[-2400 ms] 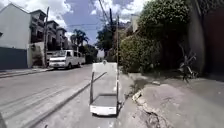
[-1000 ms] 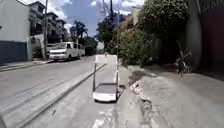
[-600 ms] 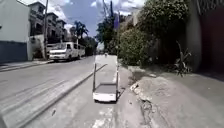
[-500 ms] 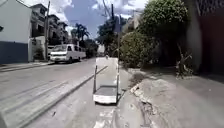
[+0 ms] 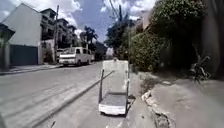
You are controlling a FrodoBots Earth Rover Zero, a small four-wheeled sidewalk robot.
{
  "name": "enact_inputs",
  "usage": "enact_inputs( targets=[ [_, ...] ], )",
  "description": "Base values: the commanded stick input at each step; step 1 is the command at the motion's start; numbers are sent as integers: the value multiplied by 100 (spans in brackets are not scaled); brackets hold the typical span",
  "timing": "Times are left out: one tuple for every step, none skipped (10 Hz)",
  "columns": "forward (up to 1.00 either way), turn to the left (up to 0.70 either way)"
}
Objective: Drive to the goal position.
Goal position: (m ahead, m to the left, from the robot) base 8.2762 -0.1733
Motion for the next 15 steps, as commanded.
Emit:
enact_inputs(
  targets=[
    [0, 59],
    [0, 70],
    [0, 70],
    [0, 70],
    [0, 70],
    [0, 70],
    [0, 55],
    [0, 7],
    [0, 0],
    [0, 0],
    [0, 0],
    [0, 0],
    [0, 15],
    [0, 48],
    [0, 56]
  ],
)
